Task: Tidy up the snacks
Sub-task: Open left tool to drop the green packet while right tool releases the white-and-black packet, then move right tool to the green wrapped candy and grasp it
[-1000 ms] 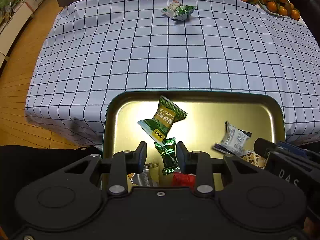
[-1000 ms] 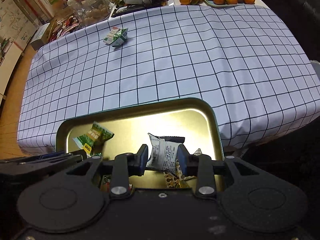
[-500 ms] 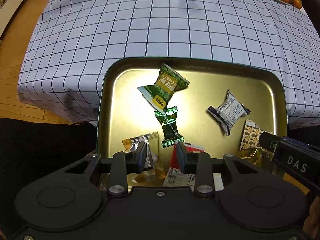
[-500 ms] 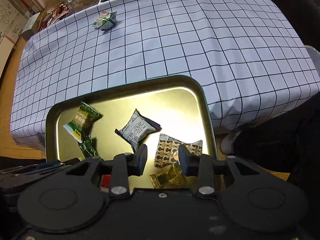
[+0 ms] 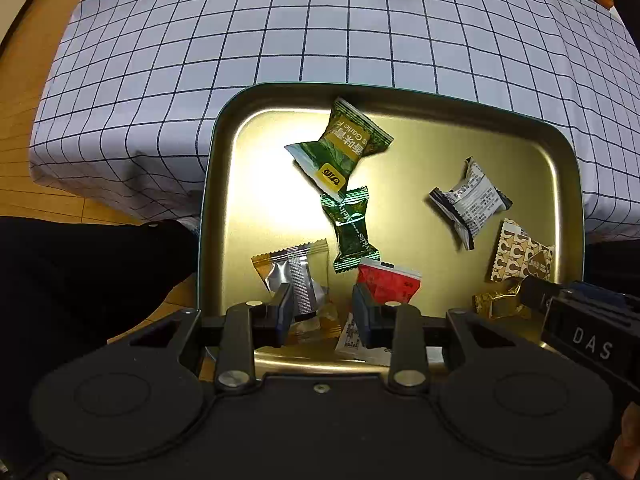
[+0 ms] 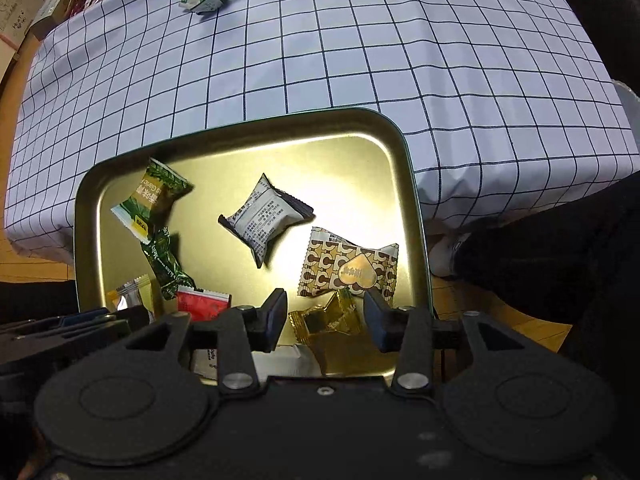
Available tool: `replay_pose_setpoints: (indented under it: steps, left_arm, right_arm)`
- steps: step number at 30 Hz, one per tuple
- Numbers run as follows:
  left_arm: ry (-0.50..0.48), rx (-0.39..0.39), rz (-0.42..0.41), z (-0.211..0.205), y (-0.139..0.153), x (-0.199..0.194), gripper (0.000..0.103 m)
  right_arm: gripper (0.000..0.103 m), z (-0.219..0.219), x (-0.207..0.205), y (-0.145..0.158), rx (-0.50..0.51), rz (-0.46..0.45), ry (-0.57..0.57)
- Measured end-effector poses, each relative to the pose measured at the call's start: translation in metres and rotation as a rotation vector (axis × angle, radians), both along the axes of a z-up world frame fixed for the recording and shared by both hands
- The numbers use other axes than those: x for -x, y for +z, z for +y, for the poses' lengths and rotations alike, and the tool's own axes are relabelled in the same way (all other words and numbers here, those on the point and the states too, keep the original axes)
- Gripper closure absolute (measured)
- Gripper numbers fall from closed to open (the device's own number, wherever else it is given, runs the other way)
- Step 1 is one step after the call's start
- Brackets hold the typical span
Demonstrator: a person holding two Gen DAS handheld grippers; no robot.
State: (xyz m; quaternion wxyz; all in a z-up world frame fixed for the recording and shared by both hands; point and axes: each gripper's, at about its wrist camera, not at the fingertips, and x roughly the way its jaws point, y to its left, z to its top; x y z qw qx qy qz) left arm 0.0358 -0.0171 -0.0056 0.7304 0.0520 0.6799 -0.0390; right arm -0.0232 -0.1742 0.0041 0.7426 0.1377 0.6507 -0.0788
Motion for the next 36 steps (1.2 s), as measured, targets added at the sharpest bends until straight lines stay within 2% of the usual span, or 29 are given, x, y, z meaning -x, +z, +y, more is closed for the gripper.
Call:
replay_pose_setpoints:
  steps: [7,12,20,23,28,36]
  left_arm:
    - [0.007,0.005,0.018,0.001,-0.006,-0.002,0.060]
    - [0.010,0.008,0.016,0.003,-0.006,-0.003,0.060]
    - [0.013,0.004,0.015,0.004,-0.006,-0.002,0.060]
    - [0.011,0.004,0.013,0.004,-0.005,-0.002,0.060]
    - [0.004,-0.012,-0.010,0.005,0.001,-0.008,0.060]
    - [0.005,-0.035,-0.084,0.010,0.028,-0.040,0.060]
  right_arm:
    - [0.053,0.013,-0.003,0.002,0.059,0.018,0.105]
    - [0.047,0.020,-0.005,-0.001,0.110,0.031,0.140]
    - [0.045,0.028,-0.011,-0.012,0.143,0.148,0.234]
    - [0.045,0.030,-0.010,-0.011,0.170,0.154,0.257]
    - [0.045,0.028,-0.016,0.001,0.099,0.155,0.272]
    - [0.046,0.015,-0.045,0.026,0.047,0.153,0.253]
